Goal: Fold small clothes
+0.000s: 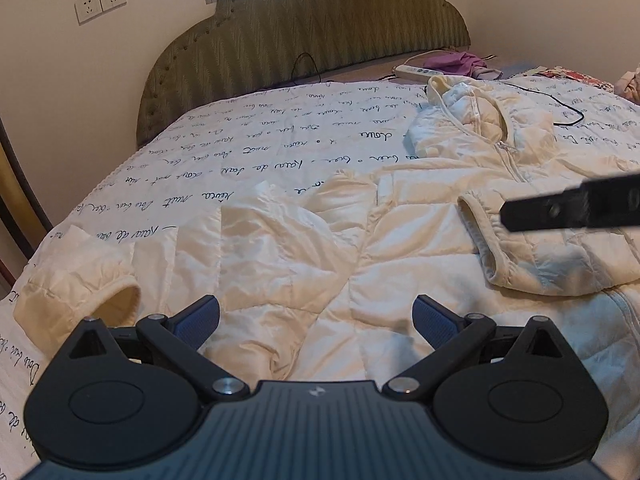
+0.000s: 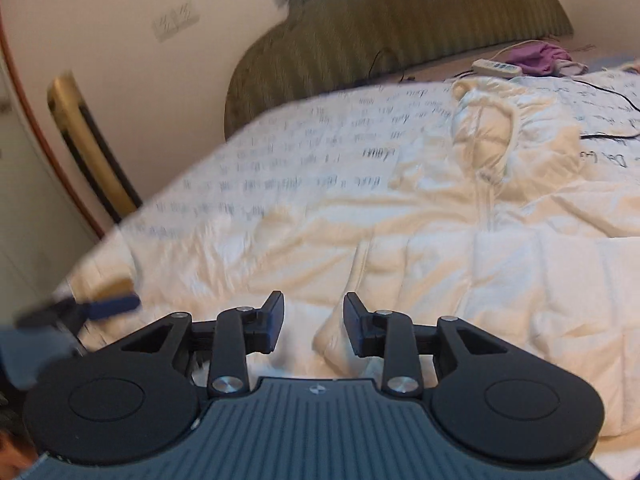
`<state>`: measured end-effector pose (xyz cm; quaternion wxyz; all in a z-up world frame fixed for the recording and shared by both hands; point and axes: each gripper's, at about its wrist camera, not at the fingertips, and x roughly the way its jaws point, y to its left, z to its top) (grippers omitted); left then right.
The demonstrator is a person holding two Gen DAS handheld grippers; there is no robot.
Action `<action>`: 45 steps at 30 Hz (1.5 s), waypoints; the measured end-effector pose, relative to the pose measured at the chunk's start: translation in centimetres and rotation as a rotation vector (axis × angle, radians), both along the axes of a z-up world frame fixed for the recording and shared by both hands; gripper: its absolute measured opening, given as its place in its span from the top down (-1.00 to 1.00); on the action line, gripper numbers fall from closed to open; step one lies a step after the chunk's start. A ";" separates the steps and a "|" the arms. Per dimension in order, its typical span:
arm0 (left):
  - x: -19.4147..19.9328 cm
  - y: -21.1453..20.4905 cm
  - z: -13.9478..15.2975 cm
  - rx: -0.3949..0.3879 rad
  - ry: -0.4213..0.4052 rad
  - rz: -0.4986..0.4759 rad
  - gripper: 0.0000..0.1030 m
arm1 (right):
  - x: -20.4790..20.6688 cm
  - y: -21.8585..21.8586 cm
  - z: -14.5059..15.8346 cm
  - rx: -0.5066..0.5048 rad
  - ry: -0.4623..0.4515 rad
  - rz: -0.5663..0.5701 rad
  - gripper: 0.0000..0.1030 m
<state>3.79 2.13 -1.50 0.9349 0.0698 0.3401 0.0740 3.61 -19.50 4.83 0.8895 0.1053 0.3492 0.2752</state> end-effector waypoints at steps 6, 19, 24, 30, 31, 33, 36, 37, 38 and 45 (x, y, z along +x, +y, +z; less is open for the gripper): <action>0.3 0.1 -0.3 -0.019 0.021 0.001 -1.00 | 0.8 0.0 -1.5 -0.266 0.016 -0.118 0.21; 0.4 0.5 -0.6 -0.035 0.040 0.006 -1.00 | 0.1 0.9 -2.8 -0.327 0.007 -0.066 0.12; 0.7 0.7 -0.8 -0.053 0.040 -0.002 -1.00 | 0.3 0.5 -2.0 -0.299 0.022 -0.064 0.13; 1.3 0.0 -0.2 -0.081 -0.012 -0.059 -1.00 | 3.1 -1.4 -0.2 -0.251 0.049 -0.109 0.13; 1.5 -0.2 -0.3 -0.078 -0.022 -0.064 -1.00 | 3.8 -1.8 0.3 -0.244 0.046 -0.123 0.13; 1.9 -0.7 -0.7 -0.066 -0.025 -0.072 -1.00 | 5.5 -2.5 1.3 -0.228 0.027 -0.157 0.13; 2.2 -1.4 -1.9 -0.037 -0.016 -0.089 -1.00 | 8.7 -3.5 2.4 -0.193 0.014 -0.214 0.12; 2.2 -1.7 -2.2 -0.019 -0.018 -0.094 -1.00 | 9.8 -3.7 2.6 -0.179 0.014 -0.230 0.12; 2.1 -1.9 -2.5 0.000 -0.023 -0.100 -1.00 | 11.1 -3.9 2.8 -0.164 0.019 -0.246 0.12; 1.7 -3.1 -4.2 0.063 -0.050 -0.115 -1.00 | 21.0 -5.1 2.1 0.142 0.127 -0.333 0.06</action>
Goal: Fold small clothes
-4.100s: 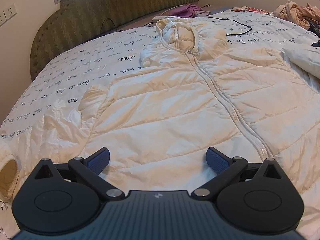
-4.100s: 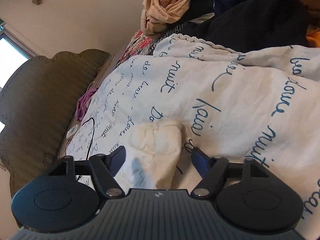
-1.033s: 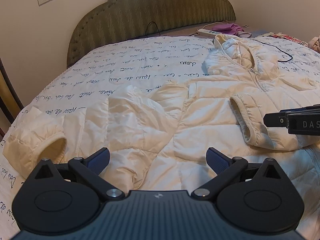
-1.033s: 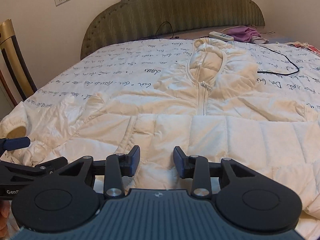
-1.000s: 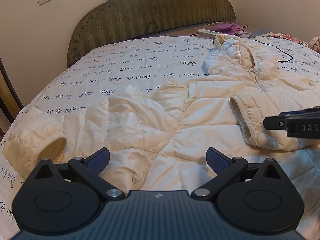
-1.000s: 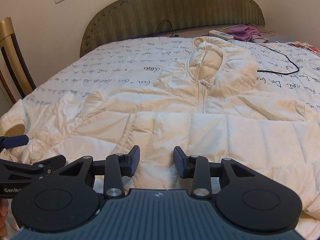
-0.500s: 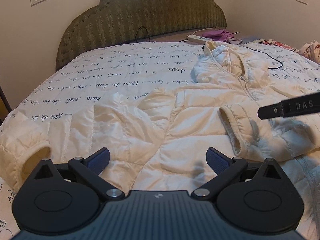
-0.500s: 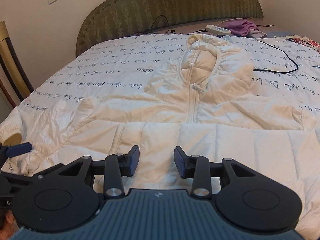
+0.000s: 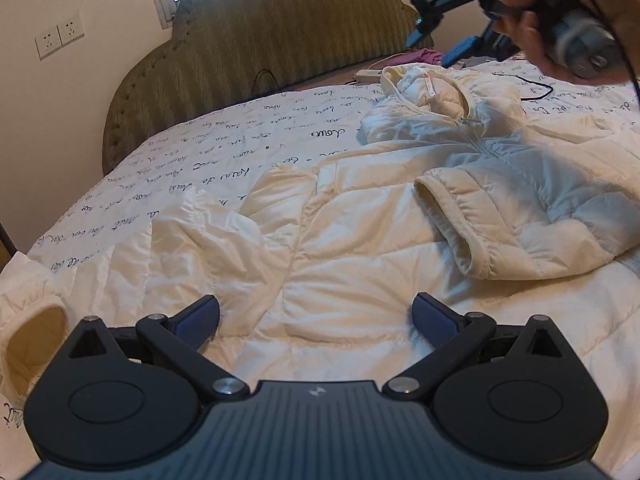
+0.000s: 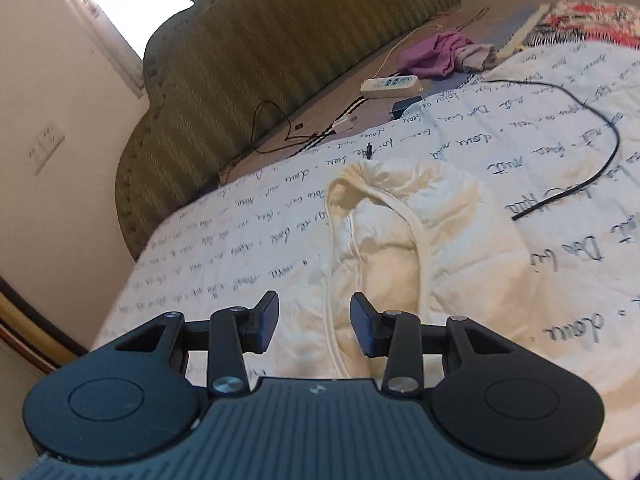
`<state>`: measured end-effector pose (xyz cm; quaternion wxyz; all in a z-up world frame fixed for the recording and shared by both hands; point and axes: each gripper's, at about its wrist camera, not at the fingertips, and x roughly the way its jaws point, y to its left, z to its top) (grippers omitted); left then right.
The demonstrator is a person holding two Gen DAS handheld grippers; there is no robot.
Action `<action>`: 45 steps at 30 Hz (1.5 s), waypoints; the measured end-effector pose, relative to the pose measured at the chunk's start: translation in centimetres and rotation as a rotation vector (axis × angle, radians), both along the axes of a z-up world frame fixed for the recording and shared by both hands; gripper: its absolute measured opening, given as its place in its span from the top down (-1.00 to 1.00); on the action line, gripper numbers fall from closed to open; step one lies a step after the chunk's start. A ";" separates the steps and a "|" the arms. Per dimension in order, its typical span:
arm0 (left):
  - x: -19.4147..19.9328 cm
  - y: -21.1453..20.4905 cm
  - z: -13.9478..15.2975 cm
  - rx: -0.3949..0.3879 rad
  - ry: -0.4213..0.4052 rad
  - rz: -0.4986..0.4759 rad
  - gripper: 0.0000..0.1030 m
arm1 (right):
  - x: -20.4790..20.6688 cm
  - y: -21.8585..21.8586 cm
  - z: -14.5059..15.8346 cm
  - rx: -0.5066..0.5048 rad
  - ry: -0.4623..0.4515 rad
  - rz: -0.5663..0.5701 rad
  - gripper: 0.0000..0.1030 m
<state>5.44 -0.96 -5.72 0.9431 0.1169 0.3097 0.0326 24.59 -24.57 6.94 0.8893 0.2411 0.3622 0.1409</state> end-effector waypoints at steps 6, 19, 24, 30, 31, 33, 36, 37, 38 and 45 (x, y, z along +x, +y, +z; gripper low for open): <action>0.2 0.6 -0.3 -0.047 0.000 -0.002 -1.00 | 8.0 1.5 -2.4 0.121 0.025 -0.073 0.02; 0.4 1.3 -0.5 -0.095 0.001 -0.002 -1.00 | 16.1 5.4 -4.8 -0.093 -0.013 -0.148 0.46; 0.4 1.4 -0.4 -0.102 0.000 -0.001 -1.00 | 13.4 4.3 -2.7 -0.084 -0.092 -0.142 0.92; 0.4 1.4 -0.4 -0.101 -0.001 -0.001 -1.00 | 6.5 1.5 3.1 -0.072 -0.239 -0.095 0.93; 0.4 1.4 -0.4 -0.098 -0.001 0.000 -1.00 | 5.7 1.2 3.8 -0.081 -0.247 -0.085 0.93; 0.4 1.2 -0.4 -0.089 -0.001 0.001 -1.00 | 4.7 0.7 4.8 -0.082 -0.233 -0.042 0.70; 0.4 1.0 -0.5 -0.081 -0.003 0.002 -1.00 | 5.2 0.5 4.6 -0.072 -0.176 -0.003 -0.17; 0.4 1.0 -0.5 -0.082 -0.003 0.002 -1.00 | 5.5 0.7 4.1 -0.065 -0.172 0.001 -0.30; 0.3 1.0 -0.5 -0.084 -0.003 0.002 -1.00 | 6.0 1.0 3.5 -0.066 -0.174 -0.005 -0.38; 0.4 1.1 -0.5 -0.091 -0.004 0.000 -1.00 | 13.2 1.1 -4.1 0.274 0.057 -0.106 -0.37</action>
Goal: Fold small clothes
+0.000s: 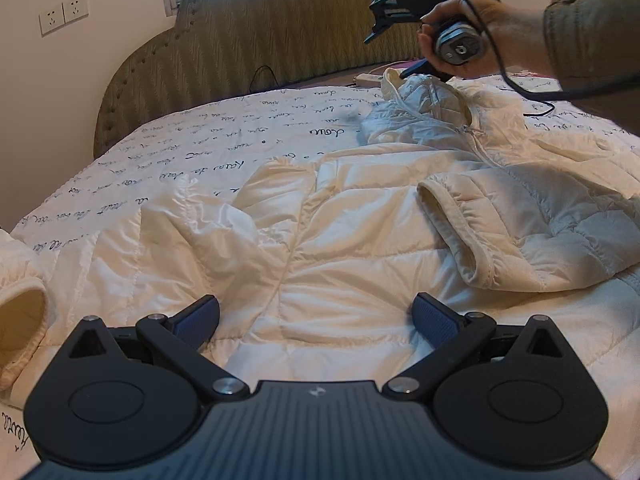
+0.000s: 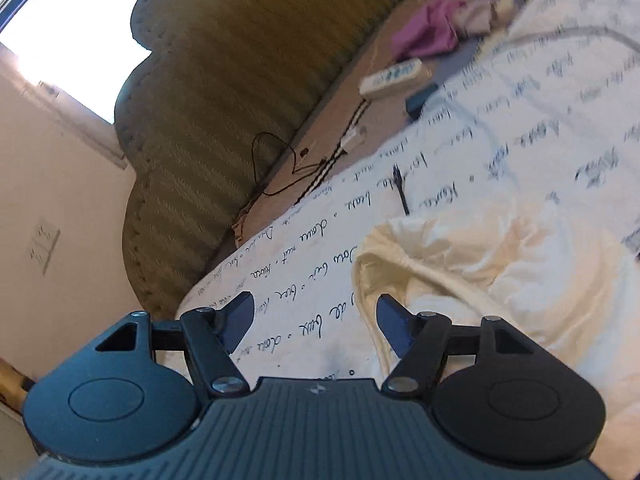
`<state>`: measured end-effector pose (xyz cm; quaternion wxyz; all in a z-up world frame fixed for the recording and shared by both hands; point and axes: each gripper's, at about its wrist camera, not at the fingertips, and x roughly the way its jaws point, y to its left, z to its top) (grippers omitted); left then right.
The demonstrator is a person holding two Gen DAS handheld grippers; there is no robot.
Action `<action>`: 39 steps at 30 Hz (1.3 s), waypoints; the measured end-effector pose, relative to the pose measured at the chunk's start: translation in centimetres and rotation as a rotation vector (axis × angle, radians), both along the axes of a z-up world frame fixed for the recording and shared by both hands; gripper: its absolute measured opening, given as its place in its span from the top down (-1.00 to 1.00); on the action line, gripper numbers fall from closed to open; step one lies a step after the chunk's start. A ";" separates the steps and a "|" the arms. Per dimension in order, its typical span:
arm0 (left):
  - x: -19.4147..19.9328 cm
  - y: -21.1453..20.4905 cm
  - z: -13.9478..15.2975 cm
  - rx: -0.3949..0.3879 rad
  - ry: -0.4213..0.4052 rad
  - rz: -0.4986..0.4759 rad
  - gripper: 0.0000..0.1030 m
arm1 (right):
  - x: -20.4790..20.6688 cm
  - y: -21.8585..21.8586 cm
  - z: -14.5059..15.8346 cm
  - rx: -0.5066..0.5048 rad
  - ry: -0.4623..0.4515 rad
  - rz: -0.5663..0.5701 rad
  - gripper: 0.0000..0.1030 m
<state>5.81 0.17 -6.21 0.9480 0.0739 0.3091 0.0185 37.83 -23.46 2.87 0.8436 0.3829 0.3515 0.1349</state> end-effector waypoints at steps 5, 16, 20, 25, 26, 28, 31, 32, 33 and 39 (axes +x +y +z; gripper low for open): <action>0.1 0.1 0.0 -0.011 0.001 -0.002 -1.00 | 3.5 1.7 -3.1 -0.025 0.033 -0.059 -0.37; 0.3 0.3 0.0 -0.023 0.002 -0.004 -1.00 | -0.1 0.6 0.5 -0.186 -0.110 -0.084 0.82; 0.3 0.3 0.0 -0.023 0.002 -0.004 -1.00 | -5.0 -1.9 4.6 -0.142 -0.176 -0.075 0.81; 0.2 0.3 0.0 -0.017 0.001 -0.003 -1.00 | -12.7 -4.6 7.8 -0.076 -0.221 -0.056 0.81; 0.2 0.3 0.0 -0.016 0.001 -0.002 -1.00 | -14.3 -5.1 8.0 -0.064 -0.223 -0.049 0.81; 0.2 0.3 0.1 -0.016 0.000 -0.001 -1.00 | -17.5 -5.8 8.3 -0.055 -0.224 -0.027 0.81; 0.2 0.3 0.1 -0.018 -0.001 0.000 -1.00 | -22.2 -6.4 8.0 -0.052 -0.225 0.008 0.79; 0.2 0.3 0.1 -0.019 0.000 0.000 -1.00 | -23.9 -6.5 7.7 -0.046 -0.224 0.017 0.79; 0.3 0.4 0.1 -0.018 0.000 0.000 -1.00 | -25.3 -6.8 7.3 -0.037 -0.219 0.025 0.79; 0.2 0.1 0.0 -0.003 -0.002 0.004 -1.00 | -31.3 -7.6 4.0 0.037 -0.166 0.046 0.78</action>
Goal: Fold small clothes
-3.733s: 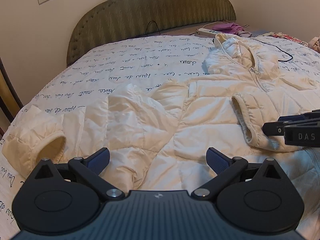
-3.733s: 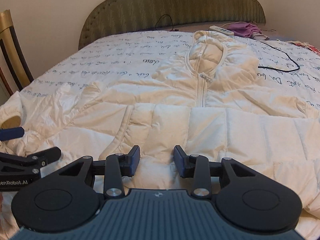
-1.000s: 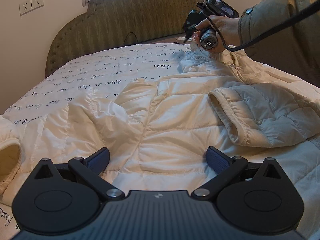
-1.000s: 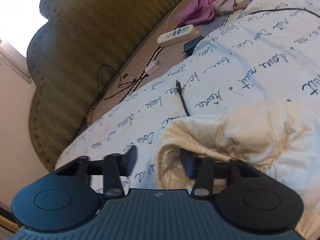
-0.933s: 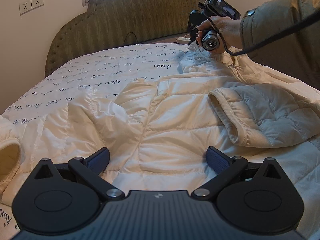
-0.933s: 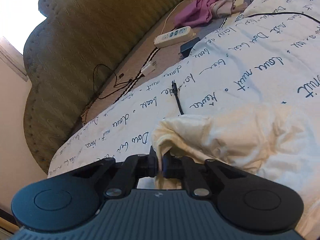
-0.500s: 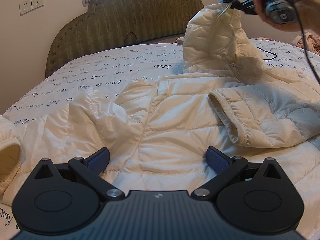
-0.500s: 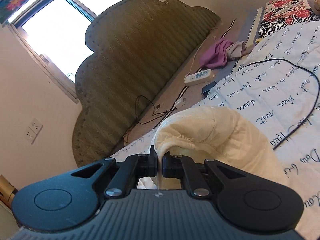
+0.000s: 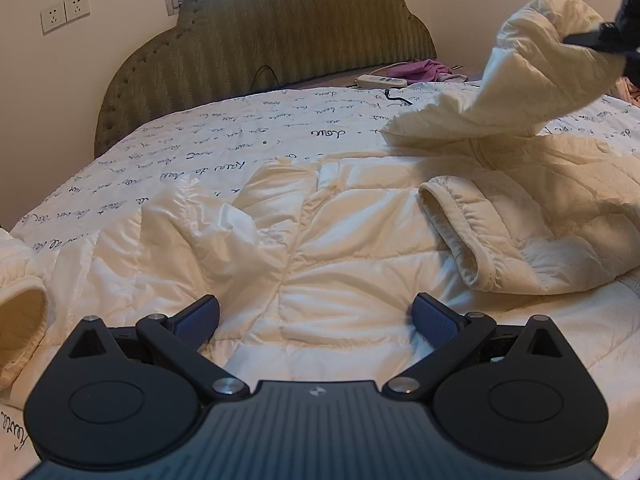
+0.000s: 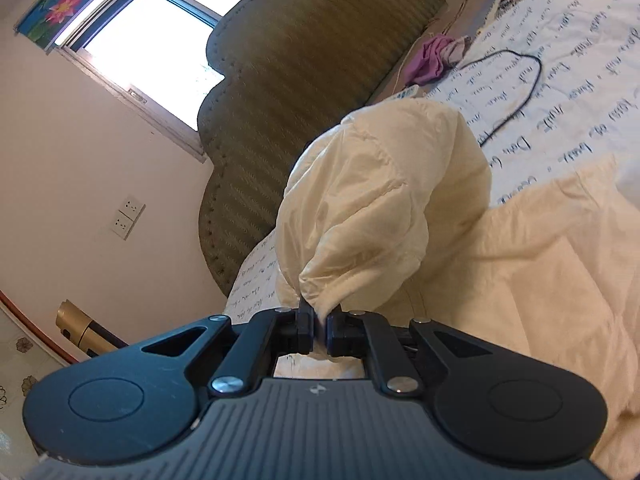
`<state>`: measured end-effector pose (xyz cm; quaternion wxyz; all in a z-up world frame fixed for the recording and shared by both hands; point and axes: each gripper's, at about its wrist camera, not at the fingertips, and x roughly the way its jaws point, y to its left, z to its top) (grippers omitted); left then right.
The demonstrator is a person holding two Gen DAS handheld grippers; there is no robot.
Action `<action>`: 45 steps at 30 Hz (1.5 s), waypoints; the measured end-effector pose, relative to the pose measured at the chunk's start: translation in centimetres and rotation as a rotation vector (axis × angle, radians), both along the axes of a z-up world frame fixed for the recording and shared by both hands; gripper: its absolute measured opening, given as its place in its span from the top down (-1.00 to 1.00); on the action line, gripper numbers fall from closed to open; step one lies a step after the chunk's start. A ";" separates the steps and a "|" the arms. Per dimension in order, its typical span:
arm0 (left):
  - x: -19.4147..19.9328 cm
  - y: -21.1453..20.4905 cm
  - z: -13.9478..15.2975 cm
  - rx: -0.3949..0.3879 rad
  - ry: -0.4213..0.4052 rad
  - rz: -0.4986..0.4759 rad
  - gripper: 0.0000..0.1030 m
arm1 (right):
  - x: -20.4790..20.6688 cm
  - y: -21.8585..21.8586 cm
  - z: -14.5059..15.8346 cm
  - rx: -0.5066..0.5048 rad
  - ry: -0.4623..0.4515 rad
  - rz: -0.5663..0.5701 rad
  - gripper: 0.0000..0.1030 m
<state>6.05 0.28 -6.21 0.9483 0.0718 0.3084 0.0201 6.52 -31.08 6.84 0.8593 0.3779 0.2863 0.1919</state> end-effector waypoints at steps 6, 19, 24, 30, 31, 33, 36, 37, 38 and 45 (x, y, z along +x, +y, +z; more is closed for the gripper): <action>0.0 -0.2 -0.1 0.008 -0.001 0.003 -1.00 | -3.2 0.3 -2.7 0.055 0.044 0.004 0.76; -0.1 -0.4 -0.2 0.021 -0.003 0.006 -1.00 | -8.3 1.2 -6.1 0.046 0.156 0.062 0.51; -0.2 -0.4 -0.2 0.021 -0.004 0.006 -1.00 | -9.0 2.9 -5.2 -0.110 0.220 0.268 0.13; -0.1 -0.4 -0.2 0.023 -0.004 0.006 -1.00 | -10.8 4.3 5.2 -0.479 -0.206 0.222 -0.23; -0.1 -0.4 -0.2 0.023 -0.004 0.006 -1.00 | -10.3 4.5 5.8 -0.537 -0.265 0.175 -0.35; -0.1 -0.4 -0.2 0.024 -0.004 0.006 -1.00 | -8.6 5.3 5.6 -0.692 -0.298 0.079 -0.54; -0.1 -0.4 -0.2 0.024 -0.004 0.006 -1.00 | -5.8 6.0 1.9 -0.910 -0.177 0.017 -0.51; -0.1 -0.4 -0.2 0.024 -0.004 0.006 -1.00 | -5.4 6.1 0.0 -0.921 -0.129 0.038 -0.50; -0.1 -0.4 -0.2 0.024 -0.004 0.006 -1.00 | -5.2 5.9 -1.8 -0.909 -0.076 0.069 -0.50; -0.1 -0.5 -0.2 0.025 -0.004 0.007 -1.00 | -7.5 6.5 -2.6 -0.879 -0.091 0.074 -0.48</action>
